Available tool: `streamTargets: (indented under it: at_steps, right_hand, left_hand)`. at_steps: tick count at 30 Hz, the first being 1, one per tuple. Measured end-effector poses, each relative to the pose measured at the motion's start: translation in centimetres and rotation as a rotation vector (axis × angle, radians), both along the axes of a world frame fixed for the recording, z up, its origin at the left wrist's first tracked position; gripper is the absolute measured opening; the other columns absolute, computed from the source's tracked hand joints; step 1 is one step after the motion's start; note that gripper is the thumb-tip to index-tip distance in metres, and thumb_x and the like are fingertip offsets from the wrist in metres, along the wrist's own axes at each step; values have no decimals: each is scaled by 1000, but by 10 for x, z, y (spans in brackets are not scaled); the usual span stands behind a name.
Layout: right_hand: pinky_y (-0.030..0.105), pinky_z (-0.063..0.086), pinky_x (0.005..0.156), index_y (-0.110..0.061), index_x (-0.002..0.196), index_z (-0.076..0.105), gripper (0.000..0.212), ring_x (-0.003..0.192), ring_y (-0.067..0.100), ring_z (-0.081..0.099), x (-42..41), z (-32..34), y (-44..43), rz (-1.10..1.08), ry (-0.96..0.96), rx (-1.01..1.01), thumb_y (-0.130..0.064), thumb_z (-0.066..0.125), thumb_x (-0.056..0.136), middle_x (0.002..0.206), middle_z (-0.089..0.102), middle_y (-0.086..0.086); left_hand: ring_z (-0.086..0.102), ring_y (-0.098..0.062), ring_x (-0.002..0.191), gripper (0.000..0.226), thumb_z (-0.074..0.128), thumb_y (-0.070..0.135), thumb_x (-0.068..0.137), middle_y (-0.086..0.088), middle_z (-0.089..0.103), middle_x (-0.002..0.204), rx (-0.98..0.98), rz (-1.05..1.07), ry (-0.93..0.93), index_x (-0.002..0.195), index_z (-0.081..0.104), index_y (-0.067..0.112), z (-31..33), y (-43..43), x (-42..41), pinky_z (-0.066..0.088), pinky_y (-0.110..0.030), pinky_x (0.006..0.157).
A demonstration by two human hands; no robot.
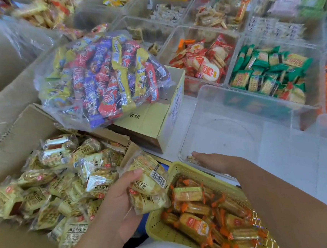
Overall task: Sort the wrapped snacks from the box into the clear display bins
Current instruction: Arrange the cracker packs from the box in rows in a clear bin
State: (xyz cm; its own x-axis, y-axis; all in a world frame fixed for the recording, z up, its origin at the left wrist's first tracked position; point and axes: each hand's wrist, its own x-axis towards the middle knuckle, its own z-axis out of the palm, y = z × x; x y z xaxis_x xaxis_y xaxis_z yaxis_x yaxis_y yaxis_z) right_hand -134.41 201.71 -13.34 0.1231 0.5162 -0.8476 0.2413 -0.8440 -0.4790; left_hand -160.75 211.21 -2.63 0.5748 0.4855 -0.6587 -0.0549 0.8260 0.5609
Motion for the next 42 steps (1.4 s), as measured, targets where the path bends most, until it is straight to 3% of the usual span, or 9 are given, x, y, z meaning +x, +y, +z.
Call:
streamTargets:
  at_steps: [10, 14, 20, 26, 29, 32, 36, 39, 42]
  right_hand:
    - [30, 30, 111, -32, 150, 42, 61, 141, 14, 40, -19, 54, -10, -72, -337, 393, -64, 36, 99, 155, 42, -10]
    - [6, 43, 89, -63, 132, 44, 69, 123, -16, 45, -80, 110, -24, -132, -94, 734, -87, 58, 70, 129, 45, -45]
    - [20, 49, 95, -55, 136, 45, 65, 117, -10, 53, -127, 117, -36, -156, -220, 885, -52, 74, 78, 128, 53, -33]
    - [53, 52, 99, -19, 125, 69, 34, 115, 32, 67, -105, 114, -53, -693, 467, 814, -26, 57, 93, 124, 71, 11]
    - [60, 53, 95, -15, 129, 64, 37, 112, 42, 66, -103, 111, -59, -731, 547, 819, -22, 57, 93, 123, 69, 20]
    - [63, 54, 90, -21, 135, 57, 42, 107, 41, 68, -111, 106, -58, -699, 456, 818, -22, 62, 94, 118, 71, 13]
    - [33, 62, 70, -53, 136, 44, 55, 96, 22, 73, -120, 106, -57, -640, 170, 873, -24, 67, 96, 118, 65, -13]
    - [30, 56, 93, -62, 139, 39, 64, 130, 8, 52, -118, 106, -66, -282, -217, 977, -51, 71, 85, 154, 29, -22]
    - [39, 45, 108, -51, 141, 48, 65, 148, 7, 28, -113, 103, -70, 76, -443, 1034, -48, 74, 82, 165, 7, -23]
  left_hand:
    - [70, -37, 114, 61, 101, 41, 49, -17, 72, 124, 39, -18, -83, 105, 82, 27, 8, -6, -6, 53, -61, 97]
    - [73, -35, 108, 53, 92, 45, 65, -19, 73, 121, 105, -81, -5, 110, 79, 22, 17, -14, 0, 61, -45, 77]
    - [70, -40, 110, 95, 98, 51, 53, -26, 70, 121, 244, -190, 44, 130, 63, 10, 28, -28, 6, 61, -46, 81]
    - [76, -31, 99, 49, 79, 32, 72, -13, 76, 114, 323, -197, 175, 120, 67, 27, 26, -25, -4, 61, -42, 70]
    - [75, -30, 101, 36, 73, 38, 76, -11, 77, 114, 272, -244, 167, 112, 73, 30, 29, -26, -7, 61, -40, 69]
    - [75, -31, 101, 35, 73, 37, 79, -14, 76, 116, 185, -283, 133, 112, 75, 25, 32, -30, -8, 62, -37, 69]
    - [73, -34, 108, 38, 69, 31, 89, -16, 75, 119, 193, -287, 185, 124, 71, 16, 31, -32, -1, 63, -45, 84]
    - [76, -33, 96, 32, 72, 30, 84, -17, 77, 110, 171, -208, 243, 110, 78, 13, 28, -27, 3, 64, -42, 73]
    - [75, -35, 101, 24, 70, 31, 87, -18, 75, 115, 137, -230, 227, 105, 80, 19, 26, -24, 5, 61, -45, 81]
